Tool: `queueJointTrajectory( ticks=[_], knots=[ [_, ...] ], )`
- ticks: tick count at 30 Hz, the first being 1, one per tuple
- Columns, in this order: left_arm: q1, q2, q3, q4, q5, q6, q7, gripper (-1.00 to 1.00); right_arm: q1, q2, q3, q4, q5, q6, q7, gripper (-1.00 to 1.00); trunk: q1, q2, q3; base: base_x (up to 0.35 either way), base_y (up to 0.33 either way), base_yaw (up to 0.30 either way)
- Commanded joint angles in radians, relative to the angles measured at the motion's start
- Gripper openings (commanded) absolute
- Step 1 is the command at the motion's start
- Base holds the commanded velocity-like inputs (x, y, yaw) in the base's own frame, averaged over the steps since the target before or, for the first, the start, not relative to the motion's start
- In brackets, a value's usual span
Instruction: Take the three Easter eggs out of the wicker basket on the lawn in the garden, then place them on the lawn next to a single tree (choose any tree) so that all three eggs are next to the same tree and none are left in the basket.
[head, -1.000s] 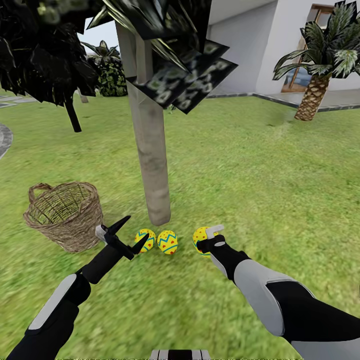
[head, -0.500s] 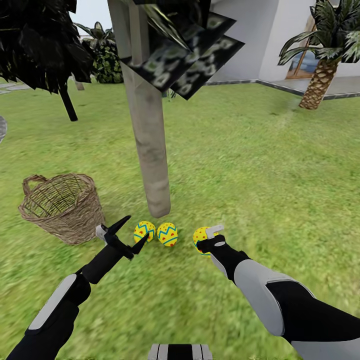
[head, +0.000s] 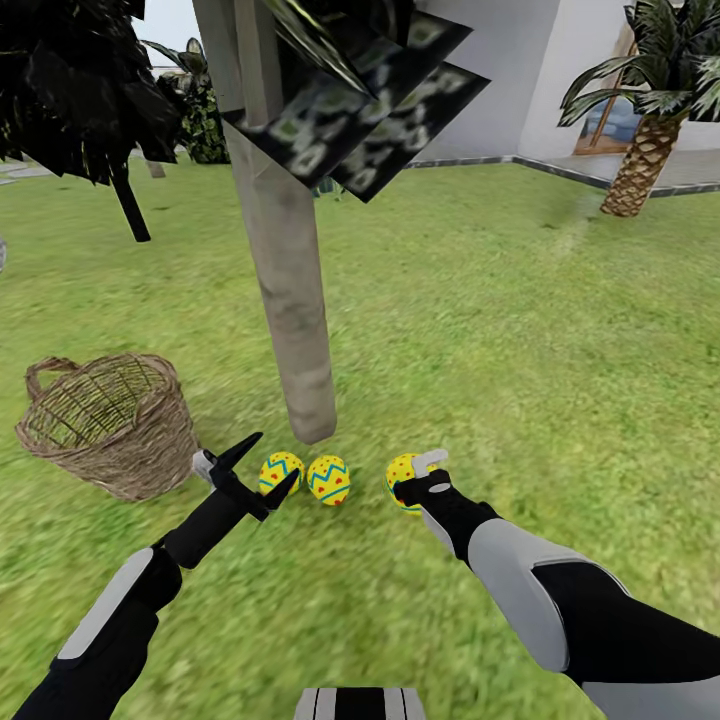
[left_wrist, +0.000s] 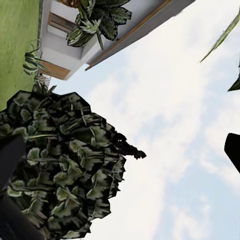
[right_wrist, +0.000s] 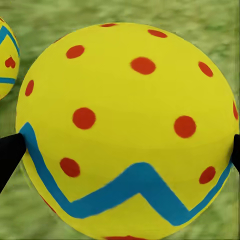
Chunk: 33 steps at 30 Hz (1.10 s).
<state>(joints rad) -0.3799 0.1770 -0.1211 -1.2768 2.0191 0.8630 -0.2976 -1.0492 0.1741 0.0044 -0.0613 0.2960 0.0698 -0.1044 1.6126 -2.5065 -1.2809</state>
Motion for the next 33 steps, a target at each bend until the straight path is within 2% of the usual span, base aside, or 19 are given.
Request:
queueJointTrajectory(
  ticks=[1, 9, 16, 26, 33],
  knots=[
    [-0.001, 0.001, -0.002, 0.001, -0.001, 0.001, -0.006, 1.00, 0.000, 0.000, 0.000, -0.002, 0.008, 0.007, -0.003, -1.00, 0.000, 0.000, -0.001, 0.319, -0.115, 0.000],
    [-0.001, 0.001, -0.002, 0.001, 0.000, 0.001, -0.007, 1.00, 0.000, 0.000, 0.001, -0.002, 0.008, 0.007, -0.003, -1.00, 0.000, 0.000, -0.001, 0.296, -0.059, 0.000],
    [-0.001, 0.001, 0.000, 0.001, 0.000, 0.001, -0.008, 1.00, 0.000, 0.000, 0.002, -0.003, 0.008, 0.008, 0.002, -1.00, 0.000, 0.000, -0.001, 0.022, 0.000, 0.003],
    [-0.001, 0.001, 0.000, 0.001, 0.000, 0.001, -0.007, 1.00, 0.000, 0.000, 0.002, -0.003, 0.008, 0.008, 0.001, -1.00, 0.000, 0.000, -0.001, 0.000, 0.000, 0.259],
    [-0.001, 0.001, -0.002, 0.001, -0.001, 0.000, -0.006, 1.00, 0.000, 0.000, 0.002, -0.003, 0.008, 0.007, 0.002, -1.00, 0.000, 0.000, -0.001, 0.228, -0.062, 0.040]
  ],
)
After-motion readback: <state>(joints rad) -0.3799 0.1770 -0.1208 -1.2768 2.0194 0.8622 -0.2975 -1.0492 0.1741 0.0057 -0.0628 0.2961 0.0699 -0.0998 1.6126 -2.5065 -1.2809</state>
